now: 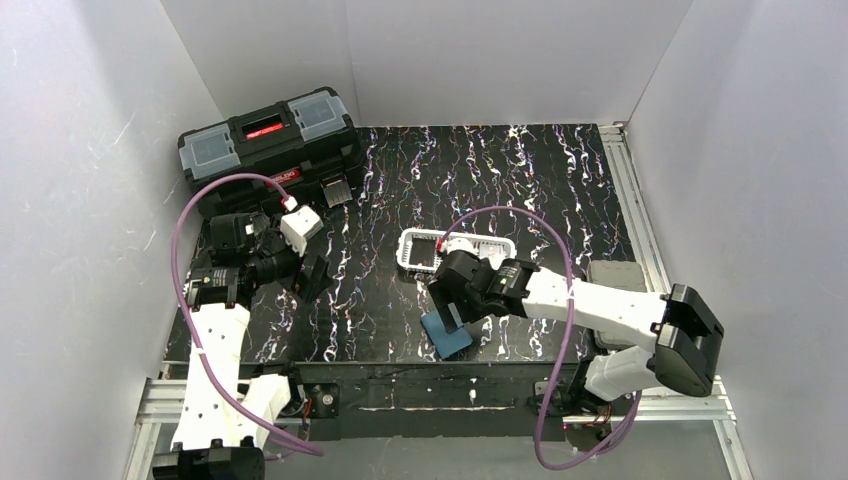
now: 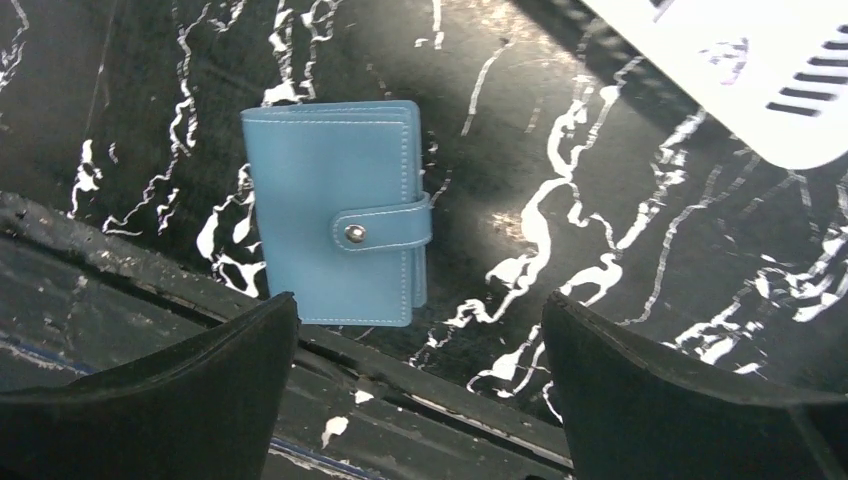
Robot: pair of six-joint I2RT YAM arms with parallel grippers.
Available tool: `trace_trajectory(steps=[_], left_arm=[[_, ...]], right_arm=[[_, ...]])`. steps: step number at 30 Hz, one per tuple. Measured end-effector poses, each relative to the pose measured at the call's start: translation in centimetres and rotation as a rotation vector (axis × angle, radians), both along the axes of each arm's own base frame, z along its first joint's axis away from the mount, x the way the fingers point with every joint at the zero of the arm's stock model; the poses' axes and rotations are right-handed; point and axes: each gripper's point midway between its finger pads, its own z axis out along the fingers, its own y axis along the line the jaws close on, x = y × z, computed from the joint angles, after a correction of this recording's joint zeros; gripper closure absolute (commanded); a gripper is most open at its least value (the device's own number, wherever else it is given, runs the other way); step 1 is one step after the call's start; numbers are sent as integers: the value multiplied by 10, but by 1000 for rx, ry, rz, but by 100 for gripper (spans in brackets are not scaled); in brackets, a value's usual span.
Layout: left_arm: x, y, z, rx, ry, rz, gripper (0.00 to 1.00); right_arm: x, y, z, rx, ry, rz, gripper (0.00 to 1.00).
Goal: Put the credit cards into the card holder
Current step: Move the card holder to the center of the board.
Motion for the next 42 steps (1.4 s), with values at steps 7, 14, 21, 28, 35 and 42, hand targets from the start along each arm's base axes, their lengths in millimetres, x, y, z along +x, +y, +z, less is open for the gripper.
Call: trace_trajectory(steps=[7,14,21,28,35,42], left_arm=[[-2,-7,0,-9,-22,-74,2],[-2,-9,1,-10,-39,-101,2],[-3,-11,2,-10,-49,-118,2],[-2,-11,2,-2,-58,-127,2],[-2,-10,2,2,-63,-132,3],[-3,-12,1,-2,-60,-146,22]], right_arm=[[-11,19,-27,-1,77,115,9],[-16,30,-57,-38,144,189,11],[-15,42,-58,7,180,217,22],[-7,43,-70,30,255,206,39],[7,58,-69,65,276,191,65],[30,93,-55,138,214,197,91]])
